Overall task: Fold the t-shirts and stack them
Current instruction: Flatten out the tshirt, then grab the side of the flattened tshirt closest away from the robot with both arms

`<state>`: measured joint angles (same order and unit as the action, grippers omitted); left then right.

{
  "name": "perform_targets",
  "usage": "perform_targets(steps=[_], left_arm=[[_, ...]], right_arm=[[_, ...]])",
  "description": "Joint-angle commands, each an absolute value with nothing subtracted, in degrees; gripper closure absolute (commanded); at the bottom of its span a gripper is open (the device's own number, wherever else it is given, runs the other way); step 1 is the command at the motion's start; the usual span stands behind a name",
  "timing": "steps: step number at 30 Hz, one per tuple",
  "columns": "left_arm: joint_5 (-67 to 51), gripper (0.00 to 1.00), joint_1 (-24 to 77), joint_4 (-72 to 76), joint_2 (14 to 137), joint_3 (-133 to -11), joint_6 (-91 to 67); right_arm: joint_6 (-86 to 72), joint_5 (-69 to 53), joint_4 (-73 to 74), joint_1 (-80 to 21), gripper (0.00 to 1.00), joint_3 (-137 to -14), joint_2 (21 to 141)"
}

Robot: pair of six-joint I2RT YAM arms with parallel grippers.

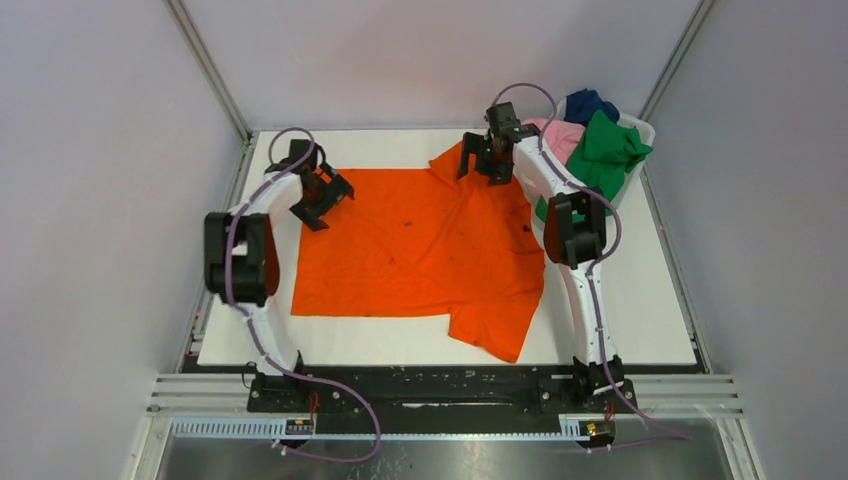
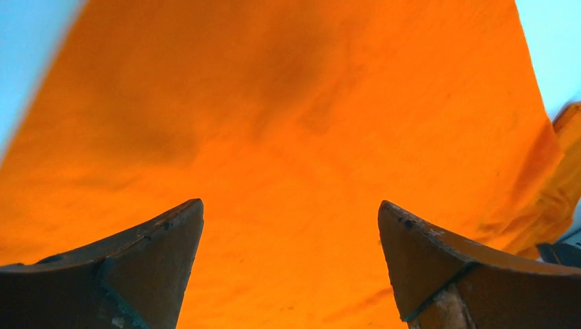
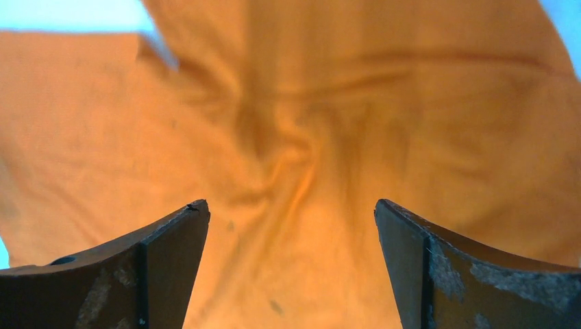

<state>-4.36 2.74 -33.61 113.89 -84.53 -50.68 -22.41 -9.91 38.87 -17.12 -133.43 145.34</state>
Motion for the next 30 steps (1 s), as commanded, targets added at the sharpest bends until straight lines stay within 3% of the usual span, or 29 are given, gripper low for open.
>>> perform_targets(steps=[1,11,16,20,25,30], left_arm=[[5.0,0.01,2.0,-36.6,94.6,-73.3,-46.6],[15.7,0.01,-1.9,-39.1,66.3,-39.9,-53.7],[16.7,0.01,-2.9,-33.9,60.2,-31.0,-61.0],[16.3,0.04,-2.9,-31.3,62.0,-29.0,-65.3],[16.8,0.19,-3.0,-29.7,67.3,-28.7,-68.6],[15.2,0.49,-2.9,-27.2,69.9,-27.6,-69.7]], right_arm=[[-13.7,-12.7,38.8,-19.7,0.0,-122.7,126.4],[-15.1,-9.3,26.3,-23.7,0.0,-85.2,96.1],[-17.6,-8.0,24.6,-23.8,0.0,-76.2,90.1],[-18.0,-8.2,24.9,-23.8,0.0,-74.9,89.1],[-17.8,-6.8,25.6,-23.8,0.0,-74.2,88.3],[-17.4,-5.3,26.8,-23.7,0.01,-73.4,87.5]])
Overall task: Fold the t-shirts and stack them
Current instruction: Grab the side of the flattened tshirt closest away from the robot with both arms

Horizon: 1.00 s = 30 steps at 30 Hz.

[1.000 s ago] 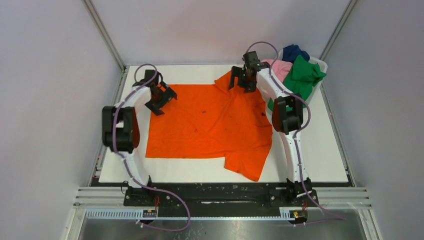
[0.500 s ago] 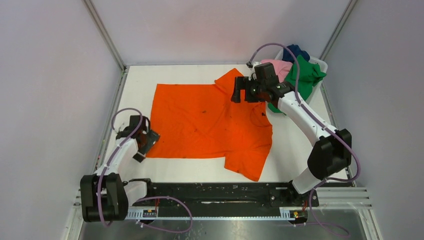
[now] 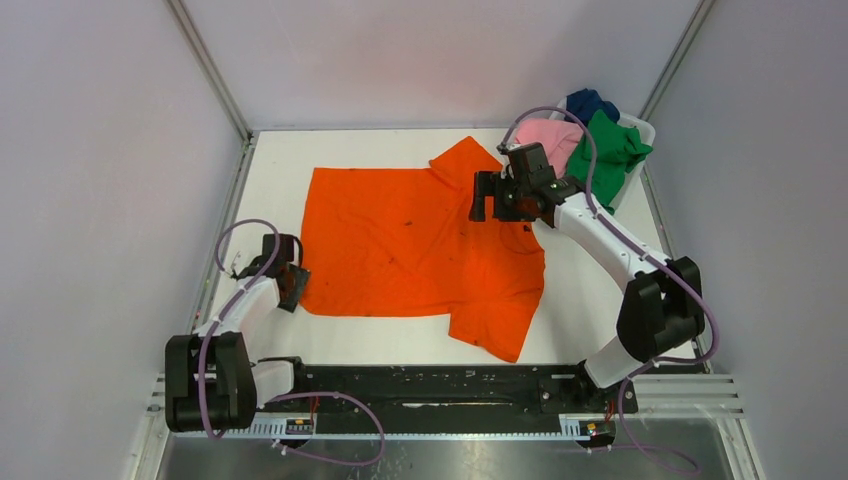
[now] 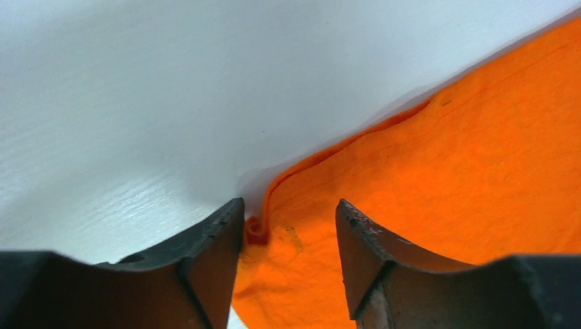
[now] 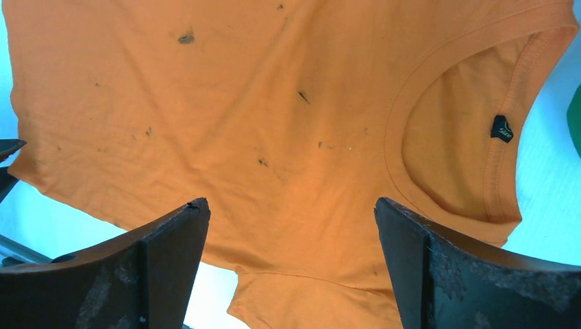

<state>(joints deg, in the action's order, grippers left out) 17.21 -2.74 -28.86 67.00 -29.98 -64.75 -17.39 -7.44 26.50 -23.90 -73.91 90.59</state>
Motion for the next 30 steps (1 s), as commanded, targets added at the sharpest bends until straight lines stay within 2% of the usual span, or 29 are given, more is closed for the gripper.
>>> perform_targets(steps=[1,9,12,18,22,25,30], left_arm=[[15.2,0.55,-3.0,-27.2,69.8,-27.5,-69.8],[15.8,0.85,-3.0,-29.5,65.8,-27.1,-69.2],[15.8,1.0,-3.0,-30.5,64.0,-27.4,-68.7],[17.4,1.0,-2.9,-33.2,59.2,-27.9,-67.5],[18.8,1.0,-2.9,-34.2,55.6,-27.9,-66.5],[19.0,1.0,-3.0,-34.7,53.7,-27.9,-65.9],[19.3,1.0,-3.1,-35.6,52.9,-27.9,-65.6]], right_arm=[[-17.4,-5.1,26.9,-23.7,0.01,-73.2,87.1],[-20.0,-3.4,29.2,-23.8,0.01,-68.6,83.5],[-22.1,-1.7,31.4,-23.9,0.0,-64.9,80.9],[-24.6,1.4,38.2,-28.2,0.01,-55.6,73.3],[-25.9,1.5,42.9,-37.7,0.04,-49.0,68.8],[-28.4,1.0,45.9,-44.1,0.11,-44.7,66.7],[-31.4,-2.8,45.1,-51.2,0.28,-39.1,66.4]])
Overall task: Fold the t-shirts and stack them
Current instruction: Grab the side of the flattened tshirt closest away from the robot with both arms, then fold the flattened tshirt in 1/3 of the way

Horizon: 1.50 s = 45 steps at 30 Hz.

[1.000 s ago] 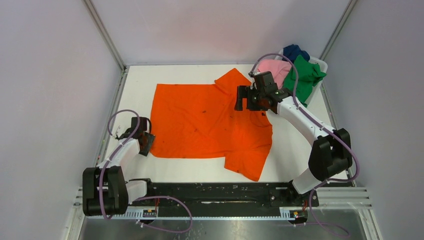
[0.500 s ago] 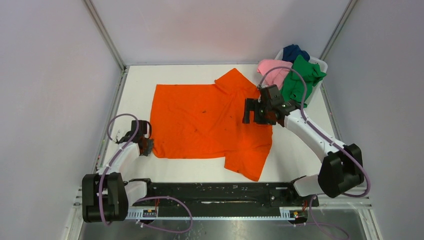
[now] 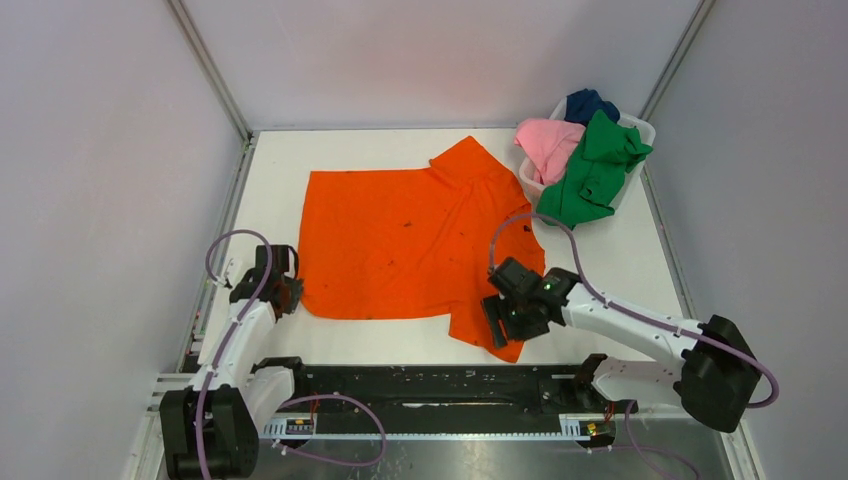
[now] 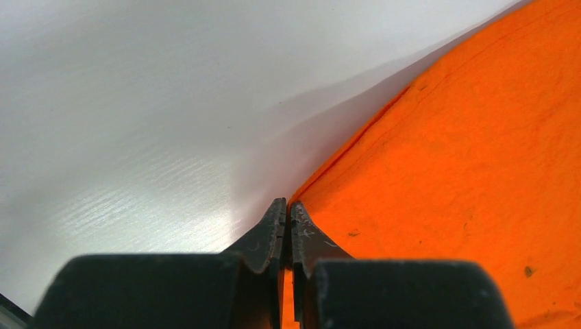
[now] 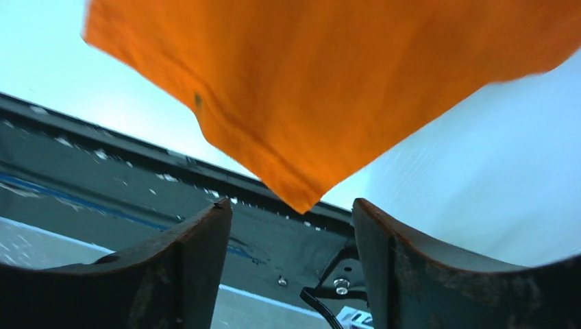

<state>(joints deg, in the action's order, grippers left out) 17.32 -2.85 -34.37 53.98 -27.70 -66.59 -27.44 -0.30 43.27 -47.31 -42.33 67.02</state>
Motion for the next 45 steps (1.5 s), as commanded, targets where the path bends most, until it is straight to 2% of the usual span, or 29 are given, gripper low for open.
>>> perform_targets(steps=[1,11,15,17,19,25,29,35,45], left_arm=[[19.3,1.0,-3.1,-35.7,52.8,-27.8,-65.7],[19.2,1.0,-3.0,-35.8,50.0,-25.7,-66.0],[18.7,1.0,-3.2,-36.2,48.3,-24.7,-65.8],[18.8,1.0,-3.3,-37.1,47.2,-24.5,-65.7],[19.4,1.0,-3.6,-38.5,45.7,-24.6,-65.6],[21.2,1.0,-4.0,-43.6,40.1,-24.6,-65.2],[19.0,1.0,-4.1,-43.8,38.0,-25.1,-64.4],[17.7,1.0,-4.2,-43.2,41.1,-30.2,-63.0],[13.8,1.0,-5.7,-39.6,54.9,-38.9,-62.8]], right_arm=[[-31.4,-3.3,44.0,-51.9,0.31,-38.4,66.8],[-30.7,1.7,35.9,-53.3,0.44,-35.0,76.9],[-32.1,-1.0,33.2,-53.4,0.67,-33.2,79.3],[-33.9,-3.0,33.3,-53.6,0.9,-31.9,77.2],[-35.6,-5.2,35.2,-54.4,1.0,-30.7,73.2],[-40.4,-9.0,44.0,-57.1,1.0,-30.9,59.7],[-41.4,-5.6,45.5,-57.0,1.0,-34.3,56.8],[-36.6,-6.4,46.0,-48.5,1.0,-45.2,59.7],[-27.1,-9.0,45.9,-35.0,1.0,-62.0,69.9]])
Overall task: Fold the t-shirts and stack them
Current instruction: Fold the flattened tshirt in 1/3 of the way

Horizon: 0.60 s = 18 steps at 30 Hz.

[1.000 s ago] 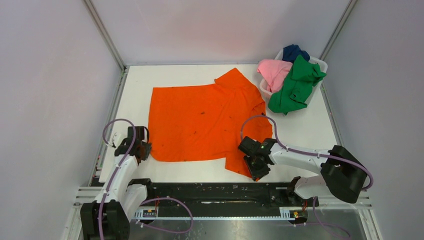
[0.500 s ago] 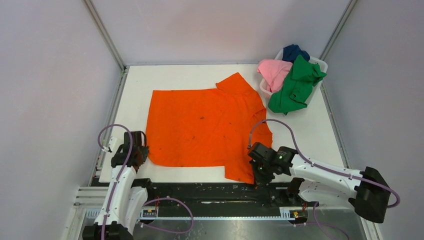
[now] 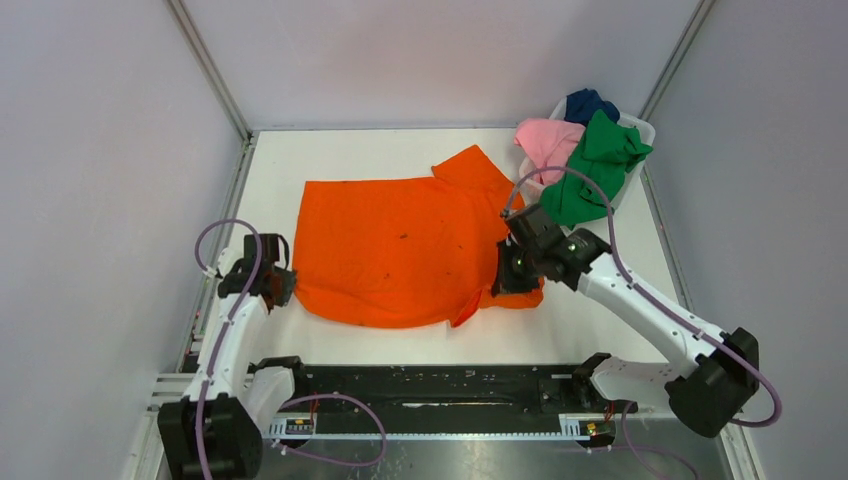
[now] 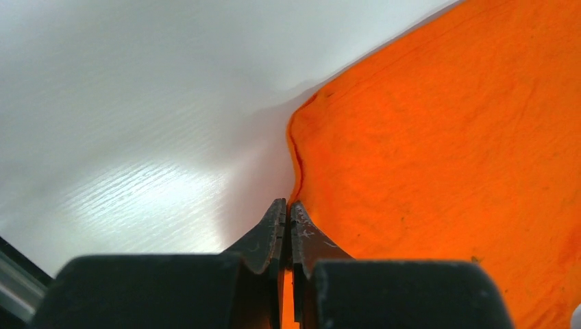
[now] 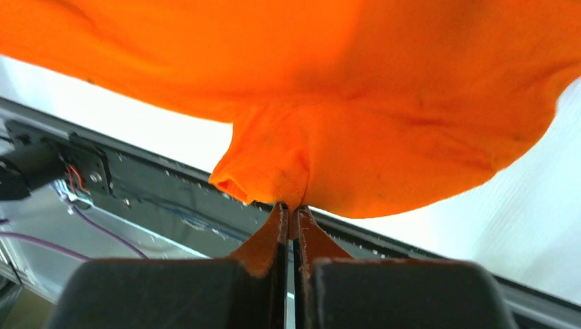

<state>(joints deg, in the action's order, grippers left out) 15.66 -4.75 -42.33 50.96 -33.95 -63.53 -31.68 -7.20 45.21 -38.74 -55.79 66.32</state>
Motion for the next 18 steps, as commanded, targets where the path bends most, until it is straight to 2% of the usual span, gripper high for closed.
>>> perform_targets(steps=[1,18], left_arm=[[13.6,1.0,-5.9,-39.0,56.1,-39.6,-62.8],[11.4,1.0,-7.9,-35.2,80.7,-55.4,-60.9]], right_arm=[[-26.7,-9.3,45.8,-34.0,1.0,-63.4,71.1],[-20.4,-13.5,44.6,-21.8,1.0,-87.1,92.9]])
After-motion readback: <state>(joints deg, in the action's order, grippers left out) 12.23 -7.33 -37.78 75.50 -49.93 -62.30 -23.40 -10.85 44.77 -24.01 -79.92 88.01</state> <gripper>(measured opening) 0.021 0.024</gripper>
